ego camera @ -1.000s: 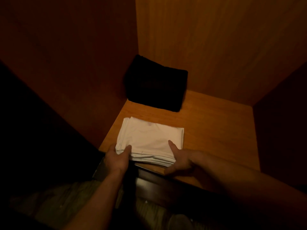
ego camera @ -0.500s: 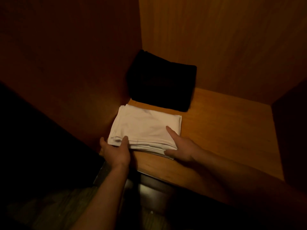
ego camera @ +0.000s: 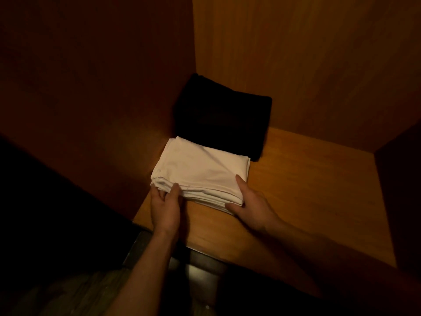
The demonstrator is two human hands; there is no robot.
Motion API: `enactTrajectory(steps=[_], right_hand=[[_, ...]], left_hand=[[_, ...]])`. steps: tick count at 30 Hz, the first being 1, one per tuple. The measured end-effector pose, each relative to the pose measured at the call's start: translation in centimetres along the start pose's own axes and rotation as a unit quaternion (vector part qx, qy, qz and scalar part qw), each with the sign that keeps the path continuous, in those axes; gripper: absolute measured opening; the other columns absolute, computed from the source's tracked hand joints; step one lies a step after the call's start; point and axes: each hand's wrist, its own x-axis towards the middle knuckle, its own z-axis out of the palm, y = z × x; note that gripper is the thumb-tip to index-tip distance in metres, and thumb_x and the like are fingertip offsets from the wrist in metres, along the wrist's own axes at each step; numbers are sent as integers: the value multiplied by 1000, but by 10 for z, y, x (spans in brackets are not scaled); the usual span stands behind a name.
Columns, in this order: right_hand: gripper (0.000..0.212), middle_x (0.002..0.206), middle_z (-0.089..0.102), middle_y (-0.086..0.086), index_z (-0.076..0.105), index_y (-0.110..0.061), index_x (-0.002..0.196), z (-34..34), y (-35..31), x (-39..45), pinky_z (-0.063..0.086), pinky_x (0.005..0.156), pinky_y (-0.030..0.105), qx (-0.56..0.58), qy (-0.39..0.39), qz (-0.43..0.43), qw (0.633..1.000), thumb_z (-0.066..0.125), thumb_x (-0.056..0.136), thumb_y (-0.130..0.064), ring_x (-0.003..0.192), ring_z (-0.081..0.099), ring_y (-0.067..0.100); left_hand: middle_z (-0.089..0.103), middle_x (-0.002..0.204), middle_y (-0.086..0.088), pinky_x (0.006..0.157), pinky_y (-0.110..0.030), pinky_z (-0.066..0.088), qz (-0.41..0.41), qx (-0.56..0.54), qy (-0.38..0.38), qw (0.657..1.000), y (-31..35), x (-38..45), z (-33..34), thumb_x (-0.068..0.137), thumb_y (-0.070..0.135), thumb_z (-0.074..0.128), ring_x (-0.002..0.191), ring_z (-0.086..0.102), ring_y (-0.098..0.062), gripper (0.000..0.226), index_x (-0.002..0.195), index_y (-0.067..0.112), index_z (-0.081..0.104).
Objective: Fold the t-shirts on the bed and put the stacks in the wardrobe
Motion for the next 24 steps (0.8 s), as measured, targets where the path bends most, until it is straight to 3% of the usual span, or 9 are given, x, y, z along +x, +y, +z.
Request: enactTrajectory(steps=[4,10,13,15,17,19,21,24], right_hand=[[85,151,42,12,9,-22,158,-4,-3,9,40,106,34,18,18,10,1000,64,94,-32,133,46,29],[90,153,39,11,11,-21,158,-12,-2,21,41,105,33,46,-6,23,999,69,90,-33,133,45,28],[92,154,38,11,8,-24,158,-13,-3,19,41,107,34,63,-26,32,997,69,90,-35,133,45,29],[89,153,38,13,7,-24,158,-14,-4,18,41,107,36,35,-33,30,998,64,93,-39,133,45,30],[82,151,40,15,6,-22,158,-16,-8,16,42,105,38,-70,-34,19,997,55,97,-44,131,45,32],[76,149,39,17,5,-19,157,-14,-15,12,43,101,38,-158,-26,17,987,47,100,-45,129,46,34],[72,148,37,19,5,-16,157,-10,-23,6,43,100,40,-186,-23,23,982,44,102,-44,126,47,36],[67,145,38,18,11,-13,155,-8,-30,-10,44,99,42,-179,-41,35,982,43,102,-38,124,49,38]], left_hand=[[52,138,9,111,-38,40,-21,-27,-90,995,2,5,0,99,15,55,116,54,-2,58,152,26,32],[55,137,11,111,-44,38,-70,-27,-134,988,7,17,-4,100,32,51,123,53,-13,43,141,39,40],[61,132,8,110,-47,40,-37,73,-92,992,0,24,-9,87,46,60,123,56,-18,47,133,38,51],[68,118,-7,103,-54,46,-16,173,-46,984,-4,24,-12,81,55,57,114,61,-32,44,118,30,61],[68,112,-16,99,-52,48,18,266,-41,963,-1,14,-7,94,47,51,108,62,-38,33,108,21,66],[67,119,-17,98,-41,46,53,352,-38,934,-1,3,-2,103,31,44,112,60,-36,32,112,12,67],[67,118,-18,93,-37,42,74,389,-37,918,-1,-10,-1,104,26,41,111,60,-36,31,107,9,67],[67,120,-18,93,-34,42,84,403,-37,911,4,-36,-1,104,23,42,112,60,-34,31,115,7,66]])
